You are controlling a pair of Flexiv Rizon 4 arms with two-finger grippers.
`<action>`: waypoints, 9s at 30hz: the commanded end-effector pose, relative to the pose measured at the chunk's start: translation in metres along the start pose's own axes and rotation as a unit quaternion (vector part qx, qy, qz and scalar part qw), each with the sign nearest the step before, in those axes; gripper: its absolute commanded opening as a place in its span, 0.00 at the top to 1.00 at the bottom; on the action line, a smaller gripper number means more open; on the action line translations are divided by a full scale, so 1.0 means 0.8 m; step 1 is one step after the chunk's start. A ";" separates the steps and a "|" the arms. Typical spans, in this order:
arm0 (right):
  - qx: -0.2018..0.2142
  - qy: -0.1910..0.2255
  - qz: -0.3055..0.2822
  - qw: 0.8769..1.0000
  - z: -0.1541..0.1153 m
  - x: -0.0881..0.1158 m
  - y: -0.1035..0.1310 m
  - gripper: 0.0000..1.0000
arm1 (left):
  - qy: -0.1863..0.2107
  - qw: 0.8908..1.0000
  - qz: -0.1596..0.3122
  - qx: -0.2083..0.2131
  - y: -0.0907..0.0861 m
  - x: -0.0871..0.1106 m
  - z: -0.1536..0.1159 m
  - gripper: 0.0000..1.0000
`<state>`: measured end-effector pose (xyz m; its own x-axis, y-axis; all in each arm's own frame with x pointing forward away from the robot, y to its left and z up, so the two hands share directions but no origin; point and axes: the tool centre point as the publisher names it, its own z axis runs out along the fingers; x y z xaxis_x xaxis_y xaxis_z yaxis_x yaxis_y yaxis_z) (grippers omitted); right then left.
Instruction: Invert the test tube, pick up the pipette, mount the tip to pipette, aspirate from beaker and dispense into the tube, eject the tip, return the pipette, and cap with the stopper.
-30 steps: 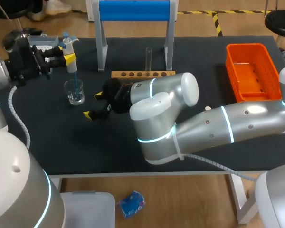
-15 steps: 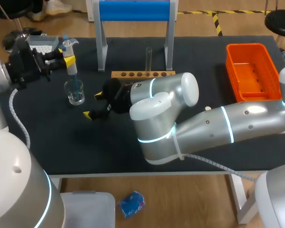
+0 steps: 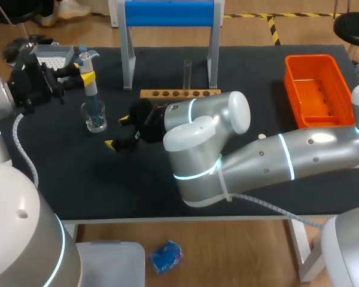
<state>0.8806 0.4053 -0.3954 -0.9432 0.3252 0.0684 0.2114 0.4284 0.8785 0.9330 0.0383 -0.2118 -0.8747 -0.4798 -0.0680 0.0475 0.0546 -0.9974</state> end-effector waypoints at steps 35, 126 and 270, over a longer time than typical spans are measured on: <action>0.017 0.108 -0.066 0.992 -0.144 0.012 0.091 0.00 | -0.003 1.000 0.000 0.000 0.000 0.002 0.001 1.00; -0.054 0.329 -0.190 0.923 -0.105 -0.020 0.341 1.00 | -0.003 1.000 0.000 0.000 0.000 0.002 0.001 1.00; -0.035 0.278 -0.215 0.936 -0.201 -0.037 0.315 0.00 | -0.003 1.000 0.000 0.000 0.000 0.002 0.001 1.00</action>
<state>0.9354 0.3961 -0.1010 -0.9098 -0.4107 -0.0601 -0.2193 0.3528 0.9096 0.9329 0.0364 -0.2125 -0.8720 -0.4846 -0.0690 0.0483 0.0551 -0.9973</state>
